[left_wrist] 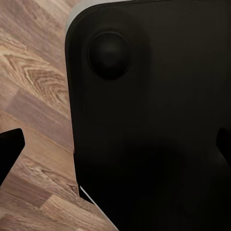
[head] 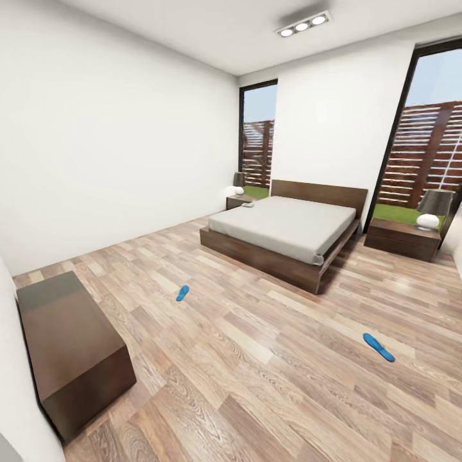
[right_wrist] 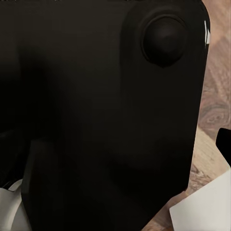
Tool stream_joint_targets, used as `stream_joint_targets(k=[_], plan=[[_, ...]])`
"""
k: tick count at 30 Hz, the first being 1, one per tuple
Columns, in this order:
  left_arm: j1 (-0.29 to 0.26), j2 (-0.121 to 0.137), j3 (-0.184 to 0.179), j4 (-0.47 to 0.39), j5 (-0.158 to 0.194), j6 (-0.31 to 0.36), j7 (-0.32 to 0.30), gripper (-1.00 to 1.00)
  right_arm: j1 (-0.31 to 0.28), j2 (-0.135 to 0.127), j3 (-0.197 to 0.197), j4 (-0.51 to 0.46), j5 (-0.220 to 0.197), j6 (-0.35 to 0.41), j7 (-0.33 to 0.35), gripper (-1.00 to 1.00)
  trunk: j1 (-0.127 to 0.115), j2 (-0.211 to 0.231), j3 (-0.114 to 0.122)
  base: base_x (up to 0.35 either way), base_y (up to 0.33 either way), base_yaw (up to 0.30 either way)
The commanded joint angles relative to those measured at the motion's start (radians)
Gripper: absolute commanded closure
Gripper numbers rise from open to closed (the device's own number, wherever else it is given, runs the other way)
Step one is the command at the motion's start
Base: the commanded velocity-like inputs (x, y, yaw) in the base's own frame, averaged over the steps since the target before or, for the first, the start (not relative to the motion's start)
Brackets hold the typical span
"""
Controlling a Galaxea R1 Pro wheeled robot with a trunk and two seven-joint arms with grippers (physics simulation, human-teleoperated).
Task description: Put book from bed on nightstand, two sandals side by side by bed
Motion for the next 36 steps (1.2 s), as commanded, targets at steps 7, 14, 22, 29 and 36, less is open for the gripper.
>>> stream_joint_targets(k=[7, 14, 22, 29, 36], plan=[[0.001, 0.000, 0.000, -0.006, -0.001, 0.008, -0.001, -1.00, 0.000, 0.000, 0.000, 0.000, 0.001, -0.001, 0.000, -1.00, 0.000, 0.000, -0.001, 0.127, 0.000, -0.003], [0.001, 0.000, 0.000, -0.006, -0.001, 0.008, -0.001, -1.00, 0.000, 0.000, 0.000, 0.000, 0.002, 0.000, 0.000, -1.00, 0.000, 0.000, -0.001, 0.127, 0.000, -0.001], [0.001, 0.000, 0.000, -0.006, -0.001, 0.008, -0.001, -1.00, 0.000, 0.000, 0.000, 0.000, 0.003, 0.002, 0.000, -1.00, 0.000, 0.000, -0.001, 0.127, 0.000, 0.000], [0.001, 0.000, 0.000, -0.006, -0.001, 0.008, -0.001, -1.00, 0.000, 0.000, 0.000, 0.000, 0.003, 0.002, 0.000, -1.00, 0.000, 0.000, -0.001, 0.127, 0.000, 0.000], [0.001, 0.000, 0.000, -0.006, -0.001, 0.008, -0.001, -1.00, 0.000, 0.000, 0.001, 0.000, 0.002, 0.002, 0.000, -1.00, 0.000, 0.000, -0.001, 0.127, 0.000, 0.000]])
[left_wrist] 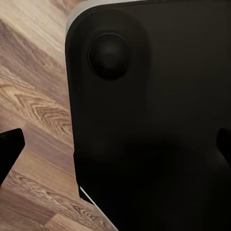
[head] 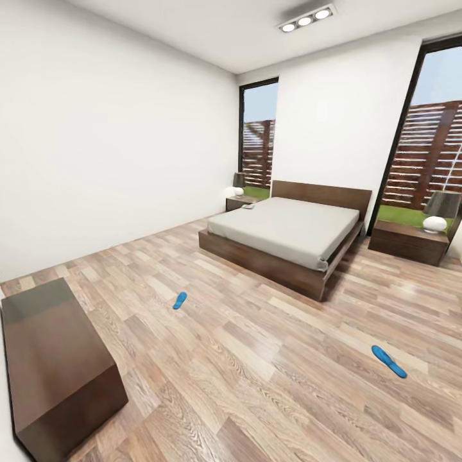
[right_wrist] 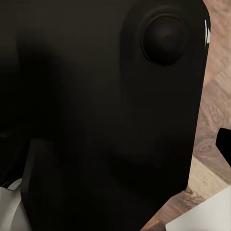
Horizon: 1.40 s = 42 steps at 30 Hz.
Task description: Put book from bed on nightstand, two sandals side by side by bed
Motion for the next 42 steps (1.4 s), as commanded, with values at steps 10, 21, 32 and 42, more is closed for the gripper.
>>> stream_joint_targets(k=[10, 21, 32, 42], plan=[[0.001, 0.000, 0.000, -0.005, -0.001, 0.008, -0.001, -1.00, 0.000, 0.000, -0.001, 0.000, 0.000, -0.001, 0.000, -1.00, 0.000, 0.000, -0.001, 0.133, 0.000, 0.000], [0.000, 0.000, 0.000, -0.006, -0.001, 0.008, -0.001, -1.00, 0.000, 0.000, -0.001, 0.000, 0.000, -0.001, 0.000, -1.00, 0.000, 0.000, -0.001, 0.150, 0.000, 0.000], [0.001, 0.001, -0.001, -0.006, -0.001, 0.008, -0.001, -1.00, 0.000, 0.000, -0.001, 0.000, 0.000, -0.001, 0.001, -1.00, 0.000, 0.000, -0.001, 0.154, 0.000, -0.007], [0.000, 0.002, -0.002, -0.006, -0.002, 0.008, -0.001, -1.00, 0.000, 0.000, -0.001, 0.000, 0.000, -0.001, 0.004, -1.00, 0.000, 0.000, -0.001, 0.155, 0.000, -0.076]])
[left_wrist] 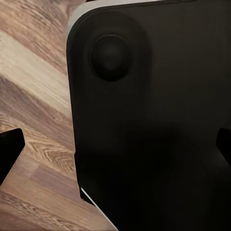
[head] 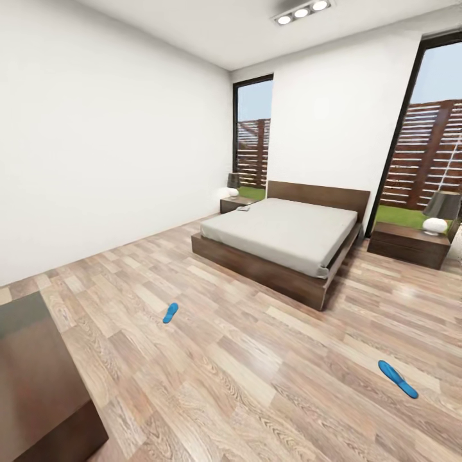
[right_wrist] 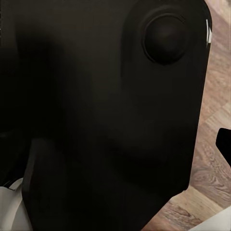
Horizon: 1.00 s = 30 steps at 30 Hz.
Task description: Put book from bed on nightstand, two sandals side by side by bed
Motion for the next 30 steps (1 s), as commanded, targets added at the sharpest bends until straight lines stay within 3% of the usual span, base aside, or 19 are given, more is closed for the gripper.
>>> stream_joint_targets(k=[1, 13, 30], plan=[[0.001, 0.000, -0.001, -0.005, -0.001, 0.008, -0.001, -1.00, 0.000, 0.000, -0.001, 0.000, 0.000, -0.001, 0.001, -1.00, 0.000, 0.000, -0.001, 0.156, 0.000, -0.102], [0.001, 0.000, -0.001, -0.005, -0.001, 0.008, -0.001, -1.00, -0.001, 0.000, -0.001, 0.000, 0.000, -0.001, -0.001, -1.00, 0.000, 0.000, -0.001, 0.156, 0.000, -0.091], [0.001, 0.000, -0.001, -0.005, -0.001, 0.008, -0.001, -1.00, -0.001, 0.000, -0.001, 0.000, 0.000, -0.002, -0.003, -1.00, 0.000, 0.000, -0.001, 0.157, 0.000, -0.012]])
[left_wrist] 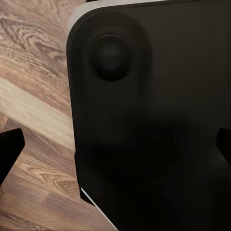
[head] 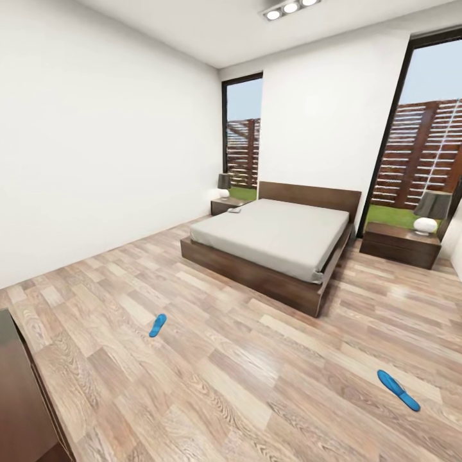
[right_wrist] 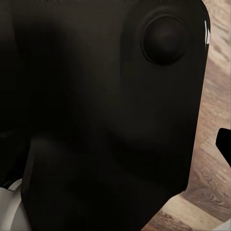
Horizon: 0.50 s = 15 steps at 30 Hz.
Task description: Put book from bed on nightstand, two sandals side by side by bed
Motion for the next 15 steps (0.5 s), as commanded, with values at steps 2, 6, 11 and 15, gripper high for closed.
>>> stream_joint_targets(k=[2, 6, 11, 15], plan=[[0.001, 0.000, -0.001, -0.005, -0.001, 0.008, -0.001, -1.00, 0.000, 0.000, -0.001, 0.000, 0.000, -0.001, 0.000, -1.00, 0.000, 0.000, -0.001, 0.157, 0.000, -0.001], [0.001, 0.000, 0.000, -0.005, -0.001, 0.008, -0.001, -1.00, 0.000, 0.000, -0.001, 0.000, 0.000, -0.001, 0.000, -1.00, 0.000, 0.000, -0.001, 0.158, 0.001, 0.000], [0.001, 0.000, 0.000, -0.005, -0.001, 0.008, -0.001, -1.00, 0.000, 0.000, -0.001, 0.000, 0.000, -0.001, 0.000, -1.00, 0.000, 0.000, -0.001, 0.160, 0.038, 0.000], [0.001, 0.000, 0.000, -0.005, -0.001, 0.008, -0.001, -1.00, 0.000, 0.000, -0.001, 0.000, 0.000, -0.001, 0.000, -1.00, 0.000, 0.000, -0.001, 0.161, 0.067, 0.000]])
